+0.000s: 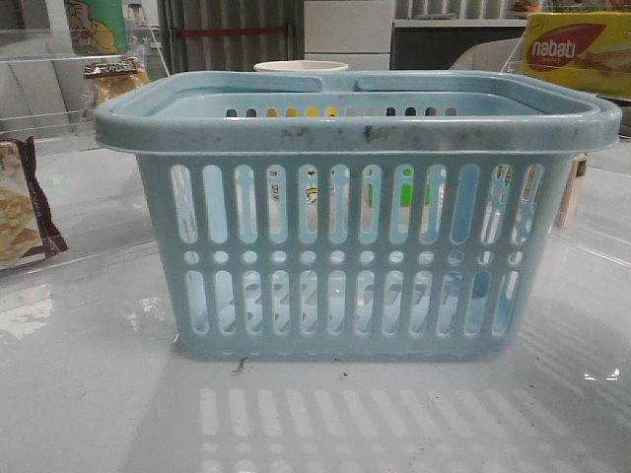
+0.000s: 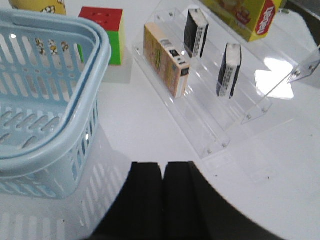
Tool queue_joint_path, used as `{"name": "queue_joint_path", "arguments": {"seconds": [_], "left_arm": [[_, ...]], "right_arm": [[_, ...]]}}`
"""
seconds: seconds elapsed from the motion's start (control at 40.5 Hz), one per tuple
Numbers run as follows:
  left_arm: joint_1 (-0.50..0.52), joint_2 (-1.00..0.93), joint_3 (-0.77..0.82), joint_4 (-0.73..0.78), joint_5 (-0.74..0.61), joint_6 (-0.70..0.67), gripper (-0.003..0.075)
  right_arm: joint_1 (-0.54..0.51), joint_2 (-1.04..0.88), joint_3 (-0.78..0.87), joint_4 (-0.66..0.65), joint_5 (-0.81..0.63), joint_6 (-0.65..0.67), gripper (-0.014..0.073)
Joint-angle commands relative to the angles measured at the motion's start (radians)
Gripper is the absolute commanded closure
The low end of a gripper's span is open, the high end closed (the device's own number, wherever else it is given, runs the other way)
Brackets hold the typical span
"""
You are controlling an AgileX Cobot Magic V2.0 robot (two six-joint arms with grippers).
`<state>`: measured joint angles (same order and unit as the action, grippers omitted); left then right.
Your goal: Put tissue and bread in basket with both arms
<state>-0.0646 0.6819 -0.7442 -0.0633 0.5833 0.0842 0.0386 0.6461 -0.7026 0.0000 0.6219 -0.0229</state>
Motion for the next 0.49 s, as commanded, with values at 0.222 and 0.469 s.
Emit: {"name": "queue_joint_path", "arguments": {"seconds": [0.222, 0.469], "left_arm": [[0.0, 0.093, -0.033, -0.01, -0.042, -0.004, 0.0629], [0.0, 0.097, -0.033, -0.01, -0.042, -0.004, 0.0629]], "right_arm": [[0.001, 0.114, -0.036, -0.017, -0.006, -0.003, 0.0537], [0.001, 0.142, -0.036, -0.017, 0.026, -0.003, 0.0536]]}}
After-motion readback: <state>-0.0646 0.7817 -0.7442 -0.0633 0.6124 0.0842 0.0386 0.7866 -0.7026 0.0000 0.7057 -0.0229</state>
